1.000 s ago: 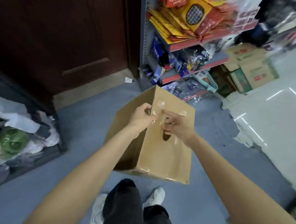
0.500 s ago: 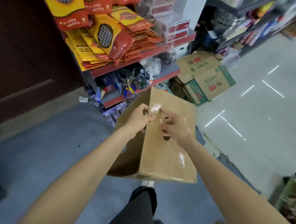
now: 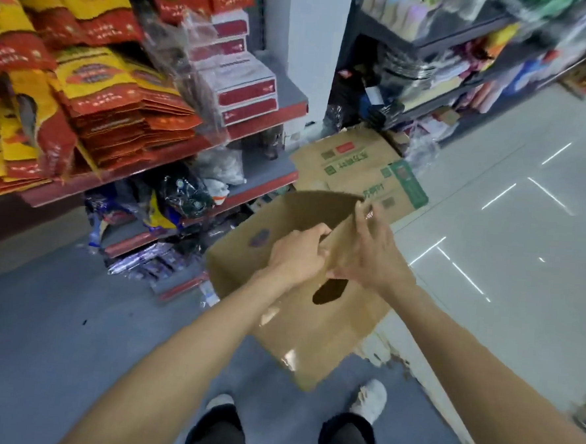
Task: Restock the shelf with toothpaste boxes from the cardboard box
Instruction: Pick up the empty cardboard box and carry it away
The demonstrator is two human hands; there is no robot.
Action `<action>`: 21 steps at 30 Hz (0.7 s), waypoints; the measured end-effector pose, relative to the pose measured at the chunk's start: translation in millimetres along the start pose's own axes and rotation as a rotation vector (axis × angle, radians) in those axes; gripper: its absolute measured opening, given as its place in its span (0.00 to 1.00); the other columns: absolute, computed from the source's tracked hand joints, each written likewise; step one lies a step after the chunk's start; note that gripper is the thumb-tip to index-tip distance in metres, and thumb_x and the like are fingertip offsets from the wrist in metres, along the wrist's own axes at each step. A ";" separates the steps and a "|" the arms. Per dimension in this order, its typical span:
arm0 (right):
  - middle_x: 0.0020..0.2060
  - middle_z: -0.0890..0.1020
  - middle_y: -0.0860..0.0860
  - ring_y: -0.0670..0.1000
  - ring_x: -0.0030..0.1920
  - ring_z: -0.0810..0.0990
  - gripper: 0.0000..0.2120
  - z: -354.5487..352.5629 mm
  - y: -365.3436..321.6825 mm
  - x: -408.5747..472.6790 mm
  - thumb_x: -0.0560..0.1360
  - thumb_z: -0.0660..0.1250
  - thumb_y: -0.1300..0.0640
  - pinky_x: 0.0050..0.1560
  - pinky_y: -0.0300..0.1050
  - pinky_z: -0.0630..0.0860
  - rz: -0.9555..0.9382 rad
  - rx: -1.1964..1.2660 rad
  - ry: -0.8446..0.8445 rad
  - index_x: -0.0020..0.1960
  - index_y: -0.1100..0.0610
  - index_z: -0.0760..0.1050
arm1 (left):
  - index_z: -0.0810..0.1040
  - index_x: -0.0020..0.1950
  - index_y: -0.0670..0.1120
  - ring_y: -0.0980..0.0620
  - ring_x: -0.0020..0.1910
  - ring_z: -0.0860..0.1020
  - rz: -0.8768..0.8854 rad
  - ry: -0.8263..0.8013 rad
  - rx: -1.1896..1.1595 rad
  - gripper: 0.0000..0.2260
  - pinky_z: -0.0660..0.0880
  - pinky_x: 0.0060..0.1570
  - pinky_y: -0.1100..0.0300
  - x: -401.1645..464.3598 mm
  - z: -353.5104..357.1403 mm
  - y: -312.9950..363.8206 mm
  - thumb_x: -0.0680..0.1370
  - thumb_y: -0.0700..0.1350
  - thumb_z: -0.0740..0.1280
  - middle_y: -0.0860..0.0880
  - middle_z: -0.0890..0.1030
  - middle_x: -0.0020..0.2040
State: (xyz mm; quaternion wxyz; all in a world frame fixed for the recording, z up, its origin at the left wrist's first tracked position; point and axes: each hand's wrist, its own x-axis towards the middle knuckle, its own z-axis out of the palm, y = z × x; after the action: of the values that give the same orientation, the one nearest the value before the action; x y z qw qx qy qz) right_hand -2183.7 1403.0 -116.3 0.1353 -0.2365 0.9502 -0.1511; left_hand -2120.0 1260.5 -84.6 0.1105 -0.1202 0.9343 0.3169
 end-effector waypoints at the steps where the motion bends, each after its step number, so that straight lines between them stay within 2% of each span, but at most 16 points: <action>1: 0.75 0.39 0.60 0.61 0.75 0.39 0.64 -10.9 17.4 9.0 0.57 0.77 0.37 0.74 0.61 0.49 -0.026 -0.012 -0.022 0.77 0.50 0.37 | 0.70 0.65 0.54 0.45 0.57 0.77 0.000 0.044 0.048 0.14 0.72 0.50 0.53 11.1 4.9 16.5 0.79 0.47 0.61 0.49 0.81 0.57; 2: 0.74 0.38 0.60 0.60 0.75 0.38 0.62 -22.6 32.7 15.1 0.57 0.77 0.37 0.75 0.61 0.48 -0.040 -0.018 -0.036 0.77 0.48 0.40 | 0.71 0.65 0.54 0.45 0.57 0.77 -0.008 0.079 0.077 0.14 0.72 0.51 0.53 21.1 8.1 32.2 0.79 0.47 0.61 0.49 0.81 0.57; 4: 0.76 0.42 0.57 0.59 0.76 0.39 0.51 -45.1 64.2 26.3 0.59 0.76 0.36 0.75 0.61 0.47 -0.151 -0.090 0.018 0.74 0.46 0.55 | 0.72 0.65 0.54 0.45 0.58 0.77 -0.014 0.111 0.120 0.14 0.71 0.51 0.53 39.2 15.0 61.8 0.79 0.48 0.62 0.49 0.81 0.57; 6: 0.74 0.58 0.53 0.54 0.76 0.48 0.41 -69.6 91.4 40.5 0.59 0.74 0.35 0.75 0.59 0.47 -0.330 -0.256 0.053 0.65 0.52 0.67 | 0.72 0.65 0.53 0.46 0.59 0.76 0.011 0.122 0.171 0.14 0.69 0.48 0.55 53.8 24.4 90.3 0.79 0.49 0.61 0.50 0.81 0.58; 7: 0.68 0.67 0.51 0.53 0.74 0.57 0.37 -83.0 101.6 48.4 0.60 0.74 0.35 0.75 0.56 0.49 -0.384 -0.315 0.022 0.61 0.53 0.69 | 0.71 0.65 0.52 0.46 0.58 0.77 0.022 0.133 0.192 0.14 0.68 0.46 0.55 60.8 28.5 103.9 0.79 0.50 0.61 0.49 0.81 0.58; 8: 0.60 0.73 0.49 0.53 0.69 0.65 0.35 -95.6 111.1 56.6 0.60 0.74 0.35 0.74 0.53 0.52 -0.399 -0.332 -0.028 0.58 0.53 0.69 | 0.71 0.64 0.51 0.46 0.58 0.77 0.029 0.145 0.202 0.14 0.69 0.46 0.55 68.8 31.9 115.1 0.79 0.50 0.61 0.49 0.81 0.58; 9: 0.52 0.74 0.48 0.53 0.63 0.69 0.32 -107.3 119.4 64.8 0.60 0.74 0.36 0.71 0.50 0.55 -0.401 -0.327 -0.068 0.56 0.53 0.69 | 0.71 0.64 0.51 0.46 0.58 0.77 0.032 0.155 0.194 0.14 0.69 0.47 0.55 77.9 33.9 124.8 0.79 0.51 0.62 0.49 0.81 0.58; 11: 0.44 0.70 0.46 0.53 0.56 0.71 0.29 -125.7 136.9 80.7 0.60 0.74 0.37 0.68 0.49 0.58 -0.424 -0.287 -0.087 0.51 0.52 0.68 | 0.69 0.63 0.51 0.46 0.57 0.77 0.016 0.133 0.141 0.16 0.70 0.48 0.55 95.8 33.2 138.1 0.77 0.54 0.65 0.49 0.80 0.58; 14: 0.43 0.70 0.45 0.53 0.55 0.71 0.28 -140.0 161.8 102.0 0.60 0.75 0.39 0.70 0.50 0.56 -0.464 -0.282 -0.094 0.50 0.52 0.69 | 0.68 0.61 0.48 0.43 0.53 0.77 0.006 -0.023 0.268 0.23 0.68 0.42 0.55 119.8 29.1 153.4 0.73 0.57 0.69 0.46 0.80 0.53; 16: 0.44 0.75 0.47 0.54 0.55 0.72 0.28 -145.7 176.2 117.5 0.59 0.76 0.39 0.71 0.51 0.57 -0.492 -0.351 -0.074 0.51 0.52 0.71 | 0.72 0.57 0.46 0.43 0.54 0.77 0.038 -0.077 0.381 0.20 0.67 0.41 0.56 137.7 34.4 163.2 0.73 0.56 0.69 0.45 0.80 0.53; 18: 0.45 0.79 0.49 0.55 0.54 0.74 0.28 -152.4 190.9 135.3 0.58 0.76 0.38 0.67 0.52 0.61 -0.523 -0.404 -0.008 0.50 0.53 0.73 | 0.73 0.56 0.46 0.44 0.54 0.77 0.055 -0.060 0.393 0.16 0.67 0.41 0.56 158.6 41.8 170.8 0.75 0.55 0.68 0.45 0.80 0.52; 21: 0.44 0.79 0.49 0.55 0.52 0.75 0.29 -163.6 215.4 162.0 0.58 0.75 0.36 0.59 0.51 0.65 -0.524 -0.427 0.035 0.50 0.54 0.74 | 0.70 0.61 0.48 0.44 0.54 0.77 0.049 0.002 0.389 0.18 0.68 0.41 0.55 190.1 48.7 184.3 0.76 0.56 0.65 0.45 0.80 0.52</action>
State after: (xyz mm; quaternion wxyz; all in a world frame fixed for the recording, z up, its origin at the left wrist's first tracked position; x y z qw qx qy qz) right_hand -2463.4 1541.5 -71.8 0.0227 -0.4929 0.8696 0.0175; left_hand -2348.0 1403.2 -71.8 0.1230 -0.0739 0.9807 0.1331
